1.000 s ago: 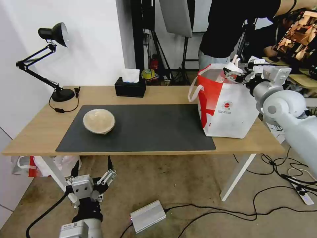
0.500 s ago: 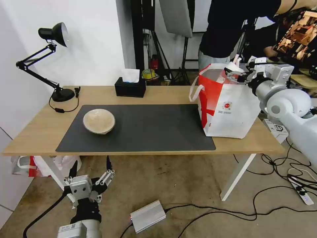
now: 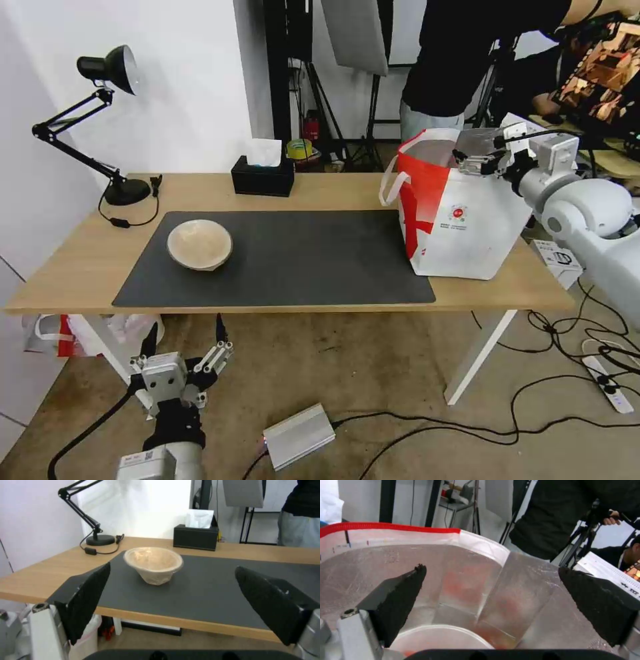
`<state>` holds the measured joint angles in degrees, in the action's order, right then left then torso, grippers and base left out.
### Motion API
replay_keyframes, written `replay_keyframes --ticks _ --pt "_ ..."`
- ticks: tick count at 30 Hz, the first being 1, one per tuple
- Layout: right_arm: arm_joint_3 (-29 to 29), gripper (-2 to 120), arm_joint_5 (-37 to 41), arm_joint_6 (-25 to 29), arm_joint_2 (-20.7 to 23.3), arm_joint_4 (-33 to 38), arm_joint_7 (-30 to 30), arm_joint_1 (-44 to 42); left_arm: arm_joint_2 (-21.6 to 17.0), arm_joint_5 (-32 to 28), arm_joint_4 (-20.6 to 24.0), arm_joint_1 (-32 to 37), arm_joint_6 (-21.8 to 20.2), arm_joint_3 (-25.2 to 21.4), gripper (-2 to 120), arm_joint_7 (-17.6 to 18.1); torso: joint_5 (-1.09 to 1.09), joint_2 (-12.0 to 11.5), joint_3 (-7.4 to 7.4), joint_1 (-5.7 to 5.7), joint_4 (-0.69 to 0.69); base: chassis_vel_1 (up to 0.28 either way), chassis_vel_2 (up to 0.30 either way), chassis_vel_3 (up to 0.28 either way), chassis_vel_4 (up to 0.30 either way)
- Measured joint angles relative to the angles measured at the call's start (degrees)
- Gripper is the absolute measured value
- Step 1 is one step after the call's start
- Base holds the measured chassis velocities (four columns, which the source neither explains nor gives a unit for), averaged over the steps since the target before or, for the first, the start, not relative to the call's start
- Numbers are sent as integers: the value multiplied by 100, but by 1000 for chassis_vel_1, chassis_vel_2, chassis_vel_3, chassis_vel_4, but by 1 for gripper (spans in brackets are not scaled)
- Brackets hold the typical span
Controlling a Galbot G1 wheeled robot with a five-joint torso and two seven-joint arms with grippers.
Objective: Pick up the trash from the table and place it into the takeout bag.
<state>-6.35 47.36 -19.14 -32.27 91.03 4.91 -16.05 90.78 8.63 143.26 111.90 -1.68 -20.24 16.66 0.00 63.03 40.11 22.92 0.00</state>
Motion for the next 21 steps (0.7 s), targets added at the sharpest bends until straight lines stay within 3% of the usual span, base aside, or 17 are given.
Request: replay_keyframes --ticks 12,21 --pt "123 100 79 134 -8 5 69 -69 2 -10 0 -29 -12 -4 100 -4 0 0 0 0 0 0 0 0 0" --pt "322 100 561 409 -36 169 310 -143 16 -10 0 -30 -16 -3 100 -5 0 0 0 0 0 0 0 0 0"
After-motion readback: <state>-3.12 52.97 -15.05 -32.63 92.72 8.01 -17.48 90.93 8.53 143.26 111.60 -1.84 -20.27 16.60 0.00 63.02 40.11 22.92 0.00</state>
